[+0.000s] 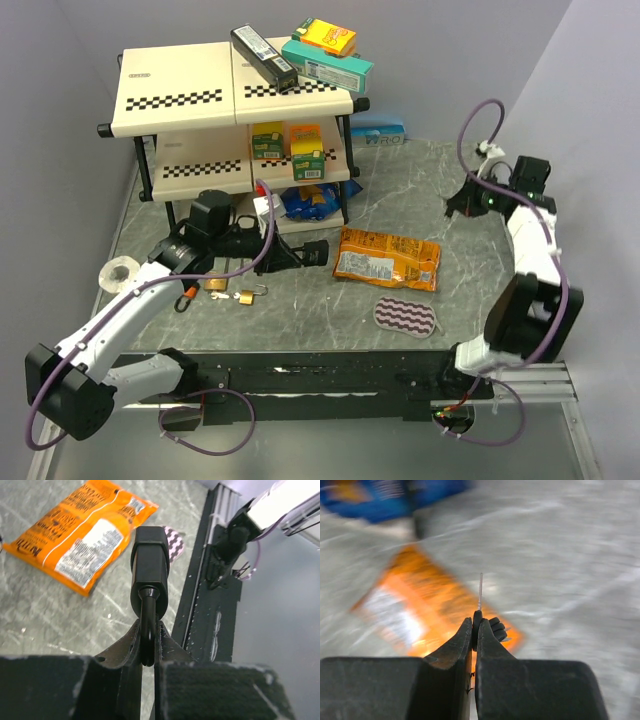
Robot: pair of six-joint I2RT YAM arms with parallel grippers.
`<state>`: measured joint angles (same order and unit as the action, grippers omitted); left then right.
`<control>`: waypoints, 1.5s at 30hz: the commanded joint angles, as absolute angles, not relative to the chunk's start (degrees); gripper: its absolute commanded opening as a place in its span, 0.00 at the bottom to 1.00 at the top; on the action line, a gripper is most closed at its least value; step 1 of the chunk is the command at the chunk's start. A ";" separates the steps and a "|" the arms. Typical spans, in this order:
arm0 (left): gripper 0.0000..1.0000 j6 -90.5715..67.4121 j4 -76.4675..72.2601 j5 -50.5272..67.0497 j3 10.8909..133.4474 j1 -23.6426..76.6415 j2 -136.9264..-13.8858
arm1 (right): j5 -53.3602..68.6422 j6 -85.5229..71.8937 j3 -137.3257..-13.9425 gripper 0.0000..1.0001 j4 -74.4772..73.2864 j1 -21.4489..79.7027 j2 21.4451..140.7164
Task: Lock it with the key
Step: Place the key at the center of the board.
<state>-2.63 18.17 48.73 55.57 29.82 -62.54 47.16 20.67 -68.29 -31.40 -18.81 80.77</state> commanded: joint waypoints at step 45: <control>0.01 2.29 13.80 46.05 54.23 29.09 -65.92 | 21.62 27.16 -115.93 0.51 -19.42 -17.05 133.86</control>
